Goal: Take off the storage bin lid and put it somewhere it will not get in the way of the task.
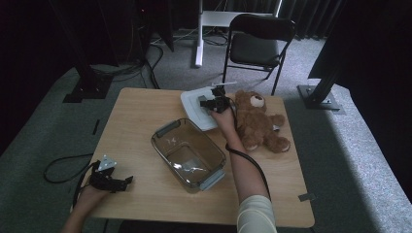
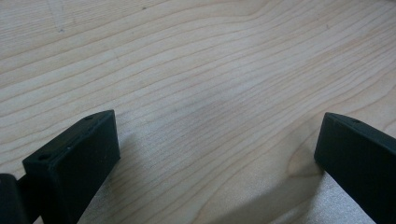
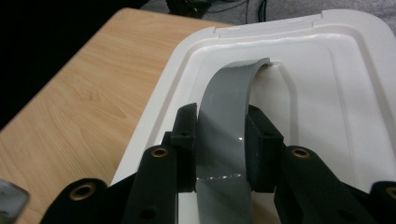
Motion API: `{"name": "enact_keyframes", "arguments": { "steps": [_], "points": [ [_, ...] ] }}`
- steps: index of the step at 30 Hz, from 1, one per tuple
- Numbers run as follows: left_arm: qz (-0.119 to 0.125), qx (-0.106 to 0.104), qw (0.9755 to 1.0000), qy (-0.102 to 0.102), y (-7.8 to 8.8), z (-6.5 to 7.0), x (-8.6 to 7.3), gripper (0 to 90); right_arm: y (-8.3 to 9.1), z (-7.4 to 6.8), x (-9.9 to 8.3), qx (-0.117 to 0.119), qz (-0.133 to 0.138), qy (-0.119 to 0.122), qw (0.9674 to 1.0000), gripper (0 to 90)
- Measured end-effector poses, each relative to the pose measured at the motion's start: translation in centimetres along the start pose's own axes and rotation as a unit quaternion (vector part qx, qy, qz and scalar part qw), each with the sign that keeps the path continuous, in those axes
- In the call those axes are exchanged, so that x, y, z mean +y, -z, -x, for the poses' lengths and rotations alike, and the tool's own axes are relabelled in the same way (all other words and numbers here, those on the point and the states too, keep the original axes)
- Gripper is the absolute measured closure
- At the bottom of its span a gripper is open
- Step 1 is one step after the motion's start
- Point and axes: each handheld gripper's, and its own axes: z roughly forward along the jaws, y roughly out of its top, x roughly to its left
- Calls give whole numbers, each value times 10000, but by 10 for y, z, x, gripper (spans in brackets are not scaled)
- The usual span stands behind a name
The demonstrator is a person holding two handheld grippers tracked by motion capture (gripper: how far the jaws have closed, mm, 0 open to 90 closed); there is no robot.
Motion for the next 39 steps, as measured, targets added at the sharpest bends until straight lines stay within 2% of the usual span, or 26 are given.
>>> {"name": "enact_keyframes", "arguments": {
  "steps": [9,10,14,20,25,28,32,39],
  "points": [
    [-2,-1,10000,3,0,1,0,5,-10,3,-26,73,-115,-67,9999,683],
    [-3,0,10000,4,0,1,0,5,-15,5,-37,54,-207,-92,9997,683],
    [-4,-1,10000,3,0,1,0,5,-17,7,-47,38,-244,-142,9996,683],
    [-4,3,10000,5,0,1,0,5,-14,8,-62,21,-258,-116,9996,684],
    [-2,-1,10000,5,0,1,0,5,-14,7,-70,-72,-373,-49,9993,675],
    [-3,1,10000,6,0,1,0,5,-11,4,-70,-31,-357,-60,9993,568],
    [-3,2,10000,6,0,1,0,5,-3,-4,-68,-76,-377,171,9991,458],
    [-2,-1,10000,5,0,1,0,5,21,-10,-63,-113,-190,383,9990,416]
  ]
}}
